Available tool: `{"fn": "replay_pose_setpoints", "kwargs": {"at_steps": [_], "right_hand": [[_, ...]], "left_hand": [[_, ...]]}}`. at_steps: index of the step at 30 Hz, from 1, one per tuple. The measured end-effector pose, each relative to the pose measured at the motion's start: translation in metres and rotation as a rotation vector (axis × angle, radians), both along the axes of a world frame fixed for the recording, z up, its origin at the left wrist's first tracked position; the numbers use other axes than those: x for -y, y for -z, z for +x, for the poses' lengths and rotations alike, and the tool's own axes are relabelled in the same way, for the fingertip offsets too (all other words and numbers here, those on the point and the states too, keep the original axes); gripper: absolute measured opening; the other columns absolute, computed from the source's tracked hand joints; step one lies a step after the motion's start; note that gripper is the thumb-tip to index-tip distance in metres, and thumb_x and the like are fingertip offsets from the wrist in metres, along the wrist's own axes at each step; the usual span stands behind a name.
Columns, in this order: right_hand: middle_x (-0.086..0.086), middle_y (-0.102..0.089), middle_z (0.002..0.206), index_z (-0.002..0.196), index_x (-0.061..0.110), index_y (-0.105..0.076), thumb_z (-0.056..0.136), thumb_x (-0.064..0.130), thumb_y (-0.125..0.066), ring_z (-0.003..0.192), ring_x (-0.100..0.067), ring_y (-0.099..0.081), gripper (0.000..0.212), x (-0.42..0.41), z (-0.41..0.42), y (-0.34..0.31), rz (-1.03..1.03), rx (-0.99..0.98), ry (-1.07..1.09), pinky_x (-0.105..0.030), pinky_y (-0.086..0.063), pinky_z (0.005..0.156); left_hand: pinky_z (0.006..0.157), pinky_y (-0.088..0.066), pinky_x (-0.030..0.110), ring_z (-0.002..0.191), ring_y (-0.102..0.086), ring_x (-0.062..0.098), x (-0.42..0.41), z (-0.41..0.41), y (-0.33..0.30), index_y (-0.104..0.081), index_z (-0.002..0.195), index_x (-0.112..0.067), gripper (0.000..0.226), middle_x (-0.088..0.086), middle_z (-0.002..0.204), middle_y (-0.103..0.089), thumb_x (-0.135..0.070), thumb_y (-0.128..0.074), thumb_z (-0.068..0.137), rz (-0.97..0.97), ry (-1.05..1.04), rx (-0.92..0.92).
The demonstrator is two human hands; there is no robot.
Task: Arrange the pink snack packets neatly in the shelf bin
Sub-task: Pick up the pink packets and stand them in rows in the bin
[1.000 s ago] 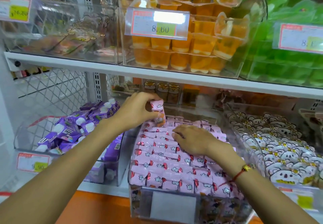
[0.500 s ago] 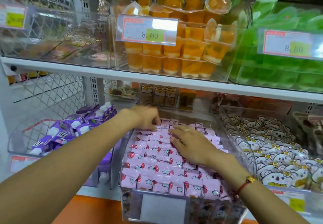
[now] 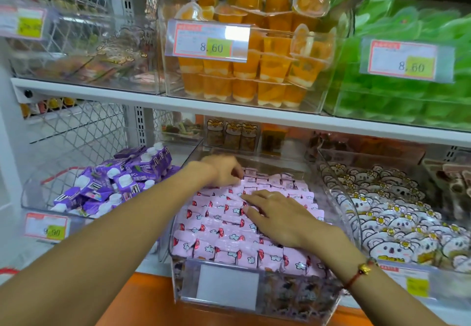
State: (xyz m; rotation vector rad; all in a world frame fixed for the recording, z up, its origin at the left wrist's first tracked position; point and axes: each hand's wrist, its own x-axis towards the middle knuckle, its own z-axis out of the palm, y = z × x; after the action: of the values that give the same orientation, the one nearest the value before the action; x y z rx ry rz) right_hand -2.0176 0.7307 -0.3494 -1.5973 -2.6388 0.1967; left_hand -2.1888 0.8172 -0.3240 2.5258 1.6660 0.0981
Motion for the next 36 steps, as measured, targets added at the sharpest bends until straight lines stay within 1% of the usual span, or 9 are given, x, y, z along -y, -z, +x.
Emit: {"fn": "replay_pose_setpoints", "kwargs": {"at_steps": [8,17,20,23,25,27,30,32,36], "right_hand": [[0.006,-0.026,0.155,0.145,0.037,-0.029,0.098,0.054,-0.024,0.139,-0.02,-0.027,0.051,-0.002,0.002,-0.004,-0.016,-0.009,-0.002,-0.04,-0.027,0.111],[0.007,-0.04,0.145,0.139,0.035,-0.042,0.095,0.057,-0.03,0.126,-0.021,-0.042,0.05,-0.008,0.002,-0.008,-0.063,-0.062,0.011,-0.039,-0.037,0.103],[0.001,-0.065,0.11,0.113,0.032,-0.062,0.095,0.05,-0.039,0.095,-0.02,-0.061,0.034,-0.012,0.0,-0.017,-0.105,-0.274,0.068,-0.031,-0.05,0.081],[0.006,-0.064,0.091,0.092,0.029,-0.055,0.089,0.042,-0.058,0.07,-0.009,-0.06,0.014,-0.018,-0.009,-0.026,0.094,-0.55,0.2,-0.024,-0.046,0.056],[0.005,-0.056,0.107,0.113,0.021,-0.048,0.079,0.044,-0.071,0.088,-0.011,-0.058,0.046,-0.02,-0.017,-0.029,0.15,-0.676,0.217,-0.025,-0.049,0.065],[0.008,-0.053,0.107,0.123,0.018,-0.043,0.076,0.038,-0.076,0.087,0.0,-0.059,0.061,-0.022,-0.024,-0.03,0.186,-0.756,0.174,-0.014,-0.047,0.067],[0.005,-0.061,0.098,0.115,0.015,-0.055,0.08,0.028,-0.074,0.068,0.002,-0.058,0.041,-0.027,-0.025,-0.034,0.158,-0.807,0.15,-0.005,-0.04,0.051],[-0.004,-0.068,0.093,0.112,0.005,-0.062,0.084,0.031,-0.069,0.064,-0.007,-0.062,0.039,-0.03,-0.023,-0.038,-0.12,-0.996,0.212,-0.01,-0.044,0.055],[-0.009,-0.071,0.073,0.107,0.006,-0.063,0.09,0.034,-0.06,0.051,-0.01,-0.06,0.033,-0.027,-0.016,-0.044,-0.657,-1.315,0.258,-0.017,-0.045,0.041]], "left_hand": [[0.08,-0.045,0.028,0.096,-0.057,0.014,0.002,0.004,-0.003,-0.055,0.088,-0.03,0.004,-0.007,0.104,-0.063,-0.031,-0.059,0.09,0.071,-0.091,0.128],[0.08,-0.052,0.036,0.093,-0.062,0.021,0.024,0.006,-0.012,-0.052,0.079,-0.03,0.015,0.003,0.101,-0.065,-0.03,-0.055,0.094,0.221,-0.224,0.875],[0.066,-0.05,0.02,0.088,-0.061,0.016,0.032,0.001,-0.016,-0.056,0.082,-0.026,0.012,0.001,0.095,-0.064,-0.028,-0.055,0.094,0.291,-0.236,1.044],[0.076,-0.055,0.026,0.09,-0.062,0.017,0.039,-0.003,-0.022,-0.057,0.081,-0.023,0.015,0.001,0.091,-0.064,-0.018,-0.054,0.095,0.246,-0.231,1.301],[0.074,-0.058,0.029,0.091,-0.064,0.021,0.043,-0.005,-0.027,-0.061,0.088,-0.013,0.013,0.008,0.095,-0.065,-0.01,-0.051,0.096,0.088,-0.259,1.465],[0.067,-0.06,0.027,0.091,-0.065,0.022,0.045,-0.009,-0.029,-0.061,0.1,-0.005,0.012,0.015,0.103,-0.066,-0.007,-0.05,0.096,-0.12,-0.302,1.554],[0.056,-0.058,0.021,0.081,-0.067,0.018,0.046,-0.018,-0.029,-0.06,0.111,-0.001,0.02,0.015,0.103,-0.069,-0.011,-0.052,0.095,-0.221,-0.358,1.411],[0.052,-0.055,0.017,0.073,-0.065,0.011,0.047,-0.026,-0.032,-0.06,0.112,-0.004,0.021,0.007,0.098,-0.069,-0.015,-0.052,0.096,-0.062,-0.319,1.193],[0.08,-0.053,0.02,0.104,-0.057,0.008,0.048,-0.037,-0.039,-0.053,0.129,-0.016,0.035,-0.007,0.117,-0.059,-0.024,-0.055,0.094,0.036,0.0,0.941]]}}
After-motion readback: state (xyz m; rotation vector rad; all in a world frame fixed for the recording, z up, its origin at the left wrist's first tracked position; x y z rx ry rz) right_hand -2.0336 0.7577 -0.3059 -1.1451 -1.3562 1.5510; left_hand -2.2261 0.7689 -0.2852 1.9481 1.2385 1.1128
